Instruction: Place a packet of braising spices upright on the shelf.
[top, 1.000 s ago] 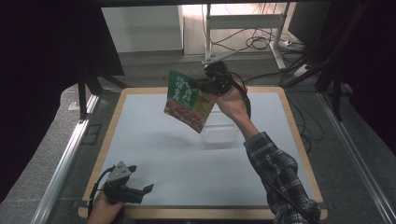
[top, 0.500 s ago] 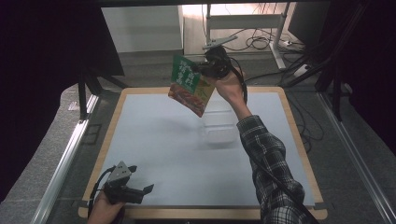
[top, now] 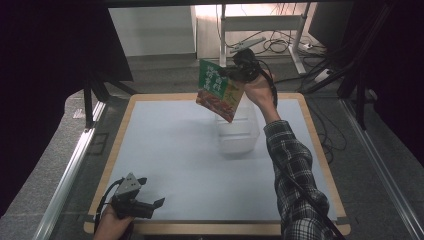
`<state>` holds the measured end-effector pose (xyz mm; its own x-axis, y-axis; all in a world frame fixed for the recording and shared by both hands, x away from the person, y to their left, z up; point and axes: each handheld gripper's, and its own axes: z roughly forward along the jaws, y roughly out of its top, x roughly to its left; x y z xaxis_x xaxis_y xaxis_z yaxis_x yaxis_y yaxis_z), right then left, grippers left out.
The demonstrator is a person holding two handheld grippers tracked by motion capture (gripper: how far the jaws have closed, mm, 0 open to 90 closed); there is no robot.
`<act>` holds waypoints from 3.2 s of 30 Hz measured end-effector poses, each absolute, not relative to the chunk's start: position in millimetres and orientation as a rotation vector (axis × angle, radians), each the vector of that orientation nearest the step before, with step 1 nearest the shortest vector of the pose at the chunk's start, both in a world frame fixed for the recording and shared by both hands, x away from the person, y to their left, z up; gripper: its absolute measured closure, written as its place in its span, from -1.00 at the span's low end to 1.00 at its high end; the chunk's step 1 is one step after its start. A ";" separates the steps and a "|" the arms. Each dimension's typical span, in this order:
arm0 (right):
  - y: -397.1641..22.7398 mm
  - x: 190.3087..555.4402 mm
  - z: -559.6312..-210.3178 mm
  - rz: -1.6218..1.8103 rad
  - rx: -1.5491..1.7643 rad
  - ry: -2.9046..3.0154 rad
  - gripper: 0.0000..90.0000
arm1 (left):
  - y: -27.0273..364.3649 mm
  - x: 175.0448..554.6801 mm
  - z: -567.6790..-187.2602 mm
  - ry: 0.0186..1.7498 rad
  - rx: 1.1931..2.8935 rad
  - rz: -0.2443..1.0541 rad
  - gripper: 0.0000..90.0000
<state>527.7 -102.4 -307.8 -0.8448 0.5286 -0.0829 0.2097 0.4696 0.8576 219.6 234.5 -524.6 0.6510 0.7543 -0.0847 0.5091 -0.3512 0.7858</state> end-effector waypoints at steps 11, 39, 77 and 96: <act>-137.6 521.8 -316.4 1.280 0.667 2.428 0.99 | 233.3 219.5 -524.6 0.982 2.039 0.376 -0.93; -147.4 531.4 -348.8 1.153 0.775 2.418 0.57 | 233.0 219.8 -524.7 0.982 2.043 0.376 -0.93; -160.3 513.5 -341.5 1.182 0.778 2.345 -0.73 | 231.9 219.9 -524.7 0.982 2.052 0.383 -0.93; -180.7 500.6 -345.1 1.212 0.814 2.325 -0.96 | 231.3 219.7 -524.6 0.982 2.057 0.386 -0.93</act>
<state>500.6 -180.7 -345.1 -0.7537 0.6529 -0.0751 0.3124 0.4566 0.8330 219.7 231.3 -524.6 0.6510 0.7563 -0.0646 0.5098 -0.3726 0.7754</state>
